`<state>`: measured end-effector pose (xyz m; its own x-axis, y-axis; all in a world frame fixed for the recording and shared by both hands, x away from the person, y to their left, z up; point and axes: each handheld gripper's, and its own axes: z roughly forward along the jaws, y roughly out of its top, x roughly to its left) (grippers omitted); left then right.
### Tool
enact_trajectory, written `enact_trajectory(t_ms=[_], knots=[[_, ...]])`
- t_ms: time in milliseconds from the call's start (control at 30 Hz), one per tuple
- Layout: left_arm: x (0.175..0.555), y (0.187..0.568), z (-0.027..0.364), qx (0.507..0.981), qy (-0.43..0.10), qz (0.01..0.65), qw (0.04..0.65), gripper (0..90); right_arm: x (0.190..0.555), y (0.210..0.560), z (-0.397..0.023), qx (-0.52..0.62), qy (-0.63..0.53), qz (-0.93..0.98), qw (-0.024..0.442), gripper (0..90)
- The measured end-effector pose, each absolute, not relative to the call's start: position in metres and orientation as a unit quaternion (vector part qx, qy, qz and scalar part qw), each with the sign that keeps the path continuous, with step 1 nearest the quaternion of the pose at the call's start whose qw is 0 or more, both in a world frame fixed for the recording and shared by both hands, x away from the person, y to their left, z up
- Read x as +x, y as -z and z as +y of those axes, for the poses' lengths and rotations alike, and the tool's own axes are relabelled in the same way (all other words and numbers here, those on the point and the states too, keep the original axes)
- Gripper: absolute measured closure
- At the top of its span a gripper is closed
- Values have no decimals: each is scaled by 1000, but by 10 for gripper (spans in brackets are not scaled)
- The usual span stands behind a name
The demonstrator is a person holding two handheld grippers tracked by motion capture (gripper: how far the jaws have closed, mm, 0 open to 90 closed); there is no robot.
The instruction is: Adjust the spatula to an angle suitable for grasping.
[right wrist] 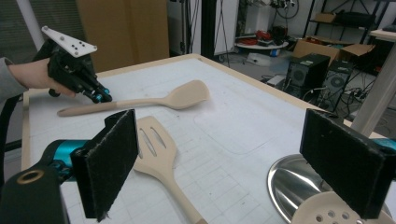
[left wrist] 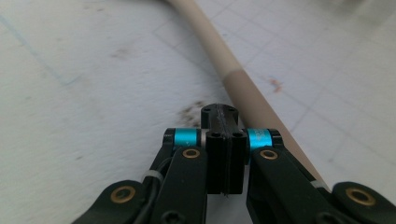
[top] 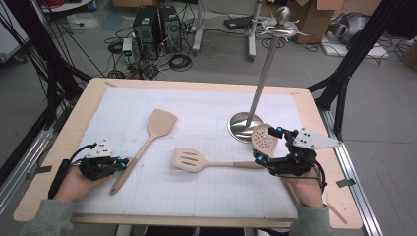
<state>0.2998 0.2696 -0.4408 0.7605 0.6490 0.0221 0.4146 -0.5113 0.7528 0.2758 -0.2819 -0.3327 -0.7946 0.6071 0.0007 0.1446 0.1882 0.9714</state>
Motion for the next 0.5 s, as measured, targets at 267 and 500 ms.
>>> enact_trajectory(t_ms=[267, 500], knots=[[294, 442, 233, 867, -141, 272, 392, 894, 276, 333, -283, 252, -585, 745, 200, 107], [300, 442, 212, 869, -129, 260, 400, 892, 276, 333, -281, 249, -583, 747, 198, 106]])
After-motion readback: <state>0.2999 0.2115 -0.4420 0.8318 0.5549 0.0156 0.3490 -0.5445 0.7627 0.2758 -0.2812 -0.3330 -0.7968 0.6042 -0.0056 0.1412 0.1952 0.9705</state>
